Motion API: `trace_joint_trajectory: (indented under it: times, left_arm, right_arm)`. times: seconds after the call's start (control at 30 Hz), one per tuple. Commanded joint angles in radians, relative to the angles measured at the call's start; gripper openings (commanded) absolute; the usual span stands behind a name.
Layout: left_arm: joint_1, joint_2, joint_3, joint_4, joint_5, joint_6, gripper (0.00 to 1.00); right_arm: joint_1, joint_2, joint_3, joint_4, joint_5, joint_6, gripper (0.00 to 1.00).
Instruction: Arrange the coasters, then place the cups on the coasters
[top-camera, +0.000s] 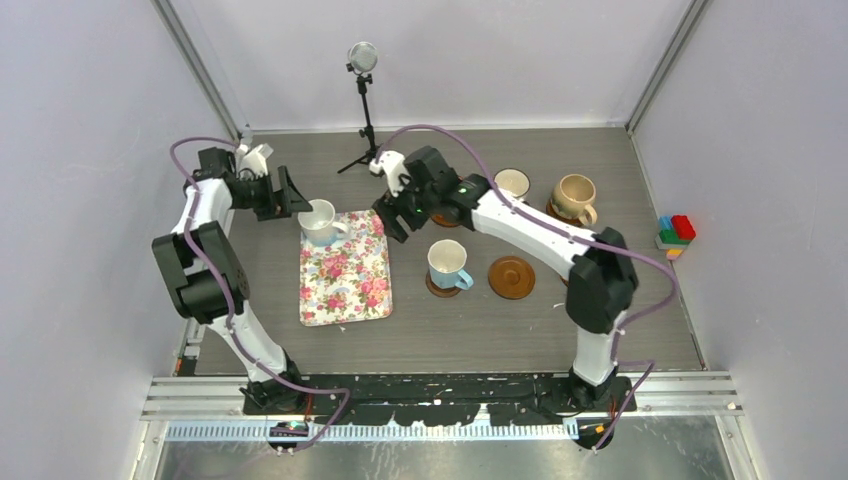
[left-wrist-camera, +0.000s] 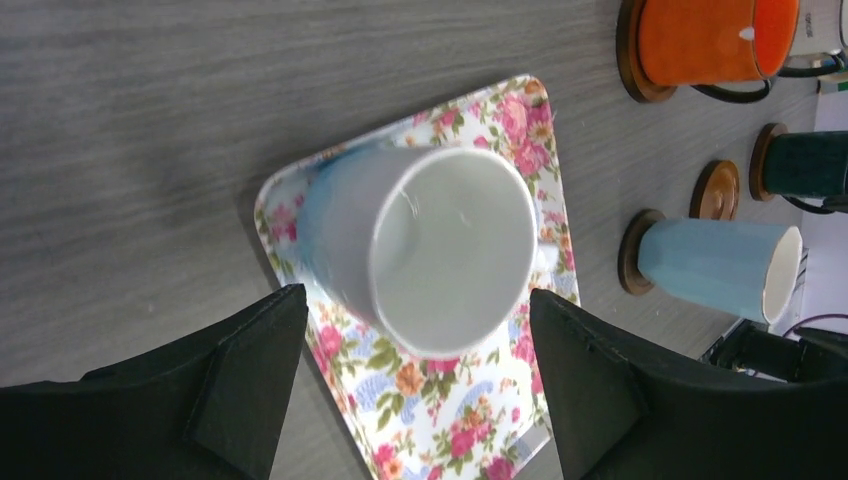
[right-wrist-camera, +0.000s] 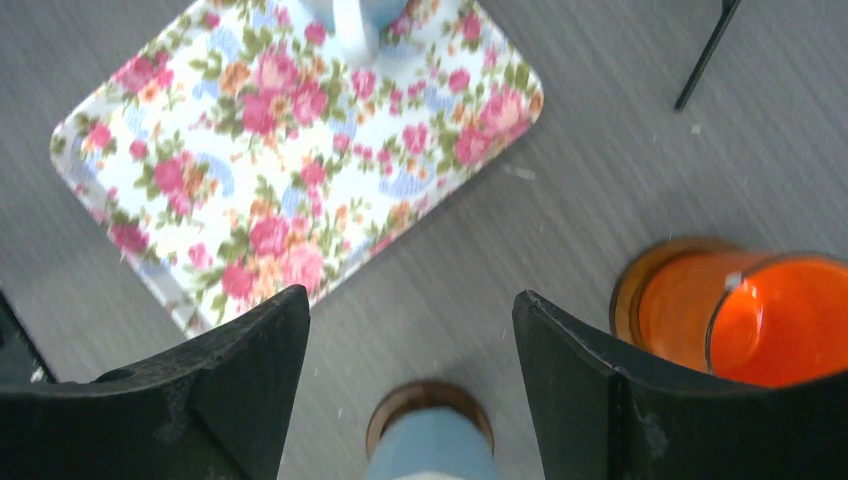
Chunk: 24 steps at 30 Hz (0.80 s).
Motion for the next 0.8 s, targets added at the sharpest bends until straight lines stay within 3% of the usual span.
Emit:
trace_joint_trajectory:
  times: [0.0,0.23,0.33,0.53,0.77]
  left_arm:
    - [-0.031,0.084,0.094,0.066,0.005,-0.043,0.81]
    - [-0.107,0.126,0.123,0.03,0.003,-0.014,0.61]
    - [-0.141,0.101,0.086,0.035,-0.013,-0.01,0.56]
    - [-0.213,0.046,-0.003,0.044,-0.034,-0.028,0.54]
    - [-0.22,-0.035,-0.071,0.042,-0.08,-0.057,0.56]
  right_arm:
    - [0.01,0.141,0.198,-0.003,0.035,0.001,0.79]
    - [0.026,0.246,0.264,0.004,0.015,-0.011,0.79]
    - [0.038,0.264,0.263,0.01,0.012,-0.019,0.79]
    - [0.078,0.31,0.285,-0.015,0.061,-0.035,0.78]
    - [0.141,0.335,0.295,-0.082,0.167,-0.021,0.77]
